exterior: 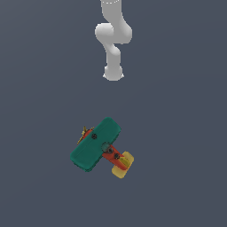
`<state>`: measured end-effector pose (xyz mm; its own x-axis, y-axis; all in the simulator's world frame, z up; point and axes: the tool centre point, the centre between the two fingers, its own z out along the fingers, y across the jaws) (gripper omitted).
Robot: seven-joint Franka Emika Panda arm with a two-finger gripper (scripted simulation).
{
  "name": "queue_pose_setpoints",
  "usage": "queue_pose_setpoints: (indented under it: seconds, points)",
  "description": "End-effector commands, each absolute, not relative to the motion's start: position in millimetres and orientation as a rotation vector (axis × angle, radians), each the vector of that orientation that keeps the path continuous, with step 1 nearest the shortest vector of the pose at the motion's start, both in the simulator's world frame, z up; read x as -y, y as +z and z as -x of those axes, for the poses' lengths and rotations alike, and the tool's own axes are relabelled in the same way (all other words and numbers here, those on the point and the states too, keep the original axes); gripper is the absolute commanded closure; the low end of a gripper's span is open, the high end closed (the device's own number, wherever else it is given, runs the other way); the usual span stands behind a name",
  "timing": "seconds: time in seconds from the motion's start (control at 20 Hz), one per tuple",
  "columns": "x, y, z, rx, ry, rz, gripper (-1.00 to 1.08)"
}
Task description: Pick up the object and move it to a goal position.
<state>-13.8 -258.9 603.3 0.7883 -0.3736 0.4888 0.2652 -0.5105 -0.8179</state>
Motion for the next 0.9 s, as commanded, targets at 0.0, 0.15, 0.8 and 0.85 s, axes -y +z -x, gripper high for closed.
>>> queue_pose_setpoints:
  seconds: [0.0, 0.15, 0.8, 0.85]
  points:
    - [263.6, 586.2, 4.5, -0.093, -0.762, 1.933, -0.2]
    - [267.7, 564.0, -7.0, -0.108, -0.733, 1.909, -0.2]
    - [266.2, 452.4, -56.2, -0.172, -0.587, 1.831, -0.2]
    - [264.8, 442.9, -59.7, -0.177, -0.575, 1.827, -0.2]
